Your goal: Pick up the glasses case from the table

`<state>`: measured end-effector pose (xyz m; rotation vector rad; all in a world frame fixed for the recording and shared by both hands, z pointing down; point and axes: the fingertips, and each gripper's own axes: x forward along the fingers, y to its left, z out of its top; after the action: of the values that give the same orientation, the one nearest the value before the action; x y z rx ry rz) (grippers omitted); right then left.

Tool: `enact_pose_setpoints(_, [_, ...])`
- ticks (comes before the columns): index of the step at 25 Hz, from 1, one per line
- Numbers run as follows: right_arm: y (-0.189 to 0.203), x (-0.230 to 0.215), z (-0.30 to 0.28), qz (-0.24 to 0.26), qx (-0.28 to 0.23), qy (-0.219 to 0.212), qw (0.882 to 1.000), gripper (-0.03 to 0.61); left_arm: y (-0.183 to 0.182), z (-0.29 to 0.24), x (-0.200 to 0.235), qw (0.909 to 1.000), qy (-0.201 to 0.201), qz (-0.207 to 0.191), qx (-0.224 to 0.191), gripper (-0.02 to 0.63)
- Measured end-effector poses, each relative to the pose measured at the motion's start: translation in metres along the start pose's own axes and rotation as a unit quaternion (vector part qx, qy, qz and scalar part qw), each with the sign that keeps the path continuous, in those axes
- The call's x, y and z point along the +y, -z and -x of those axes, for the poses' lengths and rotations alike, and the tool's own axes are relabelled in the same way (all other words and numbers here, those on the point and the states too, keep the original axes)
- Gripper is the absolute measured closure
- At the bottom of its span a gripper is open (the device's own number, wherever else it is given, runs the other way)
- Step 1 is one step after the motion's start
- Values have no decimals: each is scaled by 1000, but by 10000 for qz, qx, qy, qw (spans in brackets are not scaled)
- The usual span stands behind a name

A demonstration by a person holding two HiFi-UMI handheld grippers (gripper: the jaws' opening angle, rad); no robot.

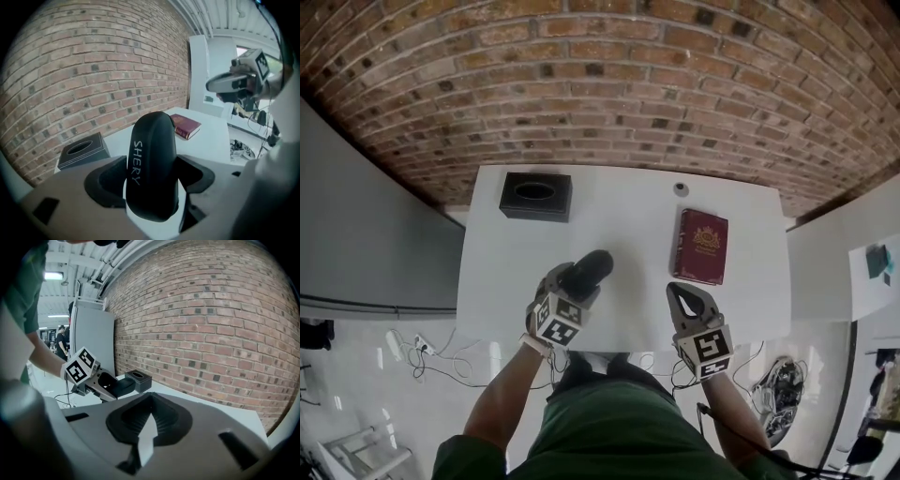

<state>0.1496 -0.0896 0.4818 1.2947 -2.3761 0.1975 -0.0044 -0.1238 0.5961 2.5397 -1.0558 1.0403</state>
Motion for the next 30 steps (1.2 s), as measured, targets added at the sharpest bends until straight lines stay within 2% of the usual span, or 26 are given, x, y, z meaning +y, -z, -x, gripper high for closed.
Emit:
enact_pose_setpoints(8, [-25, -3, -10, -41, -177, -108, 9998, 578, -35, 51, 5, 9955, -73, 634, -706, 291])
enact_pose_setpoints(17, [-60, -8, -6, -472, -618, -138, 9969, 578, -80, 115, 29, 9757, -469, 1331, -1677, 291])
enact_pose_setpoints(26, [-111, -11, 11, -591, -1242, -58, 9905, 578, -114, 175, 51, 9533, -892, 1486, -2474, 291])
enact_pose_setpoints(30, [-137, -7, 23, -422, -1553, 7, 9870, 581, -129, 201, 53, 9432, -1018, 1423, -2823, 291])
